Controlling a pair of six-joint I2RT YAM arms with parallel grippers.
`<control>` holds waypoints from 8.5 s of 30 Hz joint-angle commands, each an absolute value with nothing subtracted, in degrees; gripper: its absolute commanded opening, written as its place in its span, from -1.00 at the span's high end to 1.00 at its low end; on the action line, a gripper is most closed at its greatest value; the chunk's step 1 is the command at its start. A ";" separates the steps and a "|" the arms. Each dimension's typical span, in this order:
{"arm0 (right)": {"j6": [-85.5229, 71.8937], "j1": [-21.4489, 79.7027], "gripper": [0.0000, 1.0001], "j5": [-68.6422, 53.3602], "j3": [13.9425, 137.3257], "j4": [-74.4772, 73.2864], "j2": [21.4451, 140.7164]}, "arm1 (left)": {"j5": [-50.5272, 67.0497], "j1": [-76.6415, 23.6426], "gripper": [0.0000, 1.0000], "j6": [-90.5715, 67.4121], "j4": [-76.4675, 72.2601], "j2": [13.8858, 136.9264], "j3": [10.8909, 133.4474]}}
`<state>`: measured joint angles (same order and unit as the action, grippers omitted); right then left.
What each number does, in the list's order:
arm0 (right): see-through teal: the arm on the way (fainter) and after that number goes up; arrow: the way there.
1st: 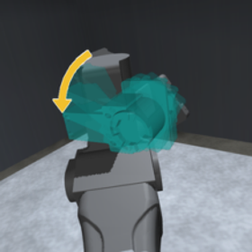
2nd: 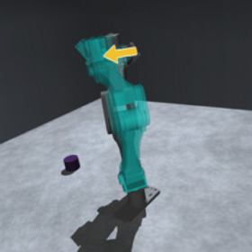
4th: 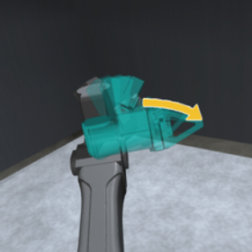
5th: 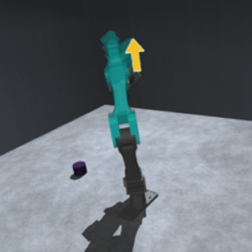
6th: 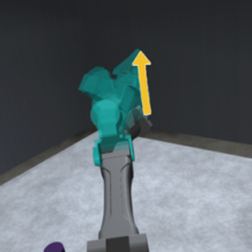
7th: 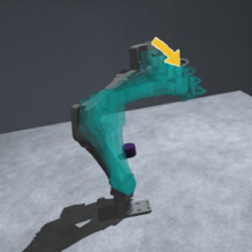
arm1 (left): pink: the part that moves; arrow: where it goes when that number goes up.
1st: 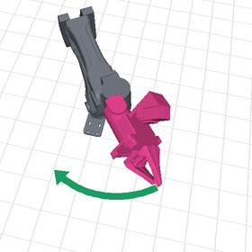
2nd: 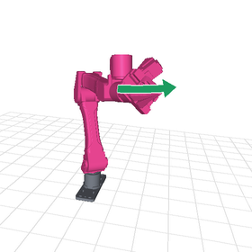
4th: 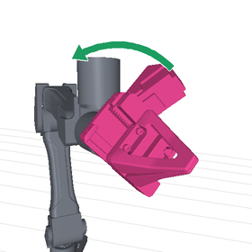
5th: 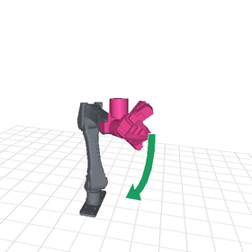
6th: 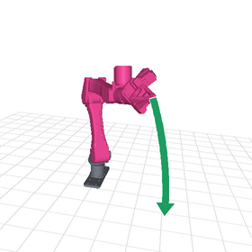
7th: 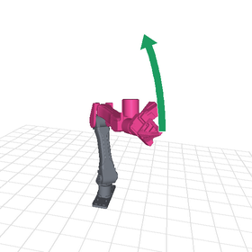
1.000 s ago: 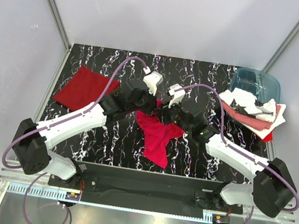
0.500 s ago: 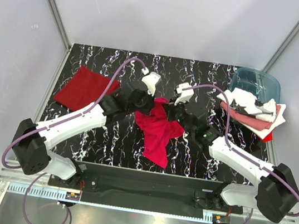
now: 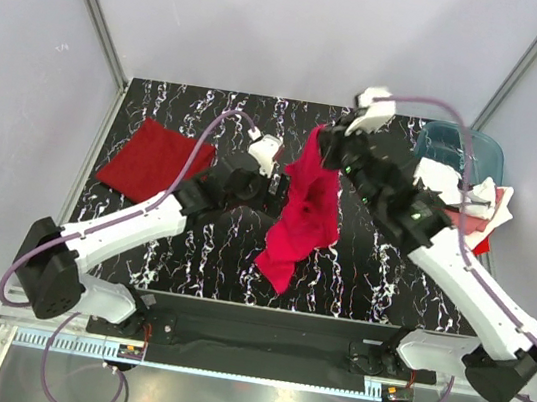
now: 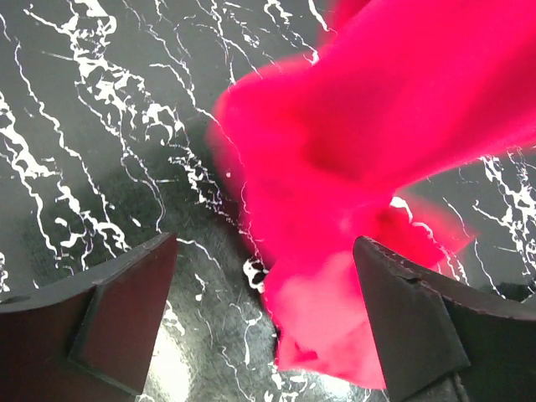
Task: Fold and stack the t-shirts
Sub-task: Flatten the tshirt out
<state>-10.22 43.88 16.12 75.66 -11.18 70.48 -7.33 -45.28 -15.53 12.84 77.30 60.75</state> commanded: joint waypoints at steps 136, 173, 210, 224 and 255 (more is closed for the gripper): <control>-18.81 20.57 1.00 22.94 75.59 -22.50 61.70 | 10.28 -40.83 0.36 -20.47 30.66 90.33 70.82; -24.26 20.57 0.92 13.62 59.33 -14.94 58.54 | -16.61 -77.25 -0.50 -1.85 34.10 101.87 72.87; -24.43 20.57 0.89 12.57 58.80 -14.15 59.94 | -17.49 -77.17 0.47 -2.20 40.52 103.54 73.04; -24.26 20.57 0.89 13.27 58.89 -14.33 60.38 | -9.07 -73.83 0.53 -3.34 34.37 91.85 68.30; -24.35 20.57 0.88 13.18 58.62 -14.24 60.03 | -11.60 -76.03 -0.12 -1.84 39.72 106.87 74.79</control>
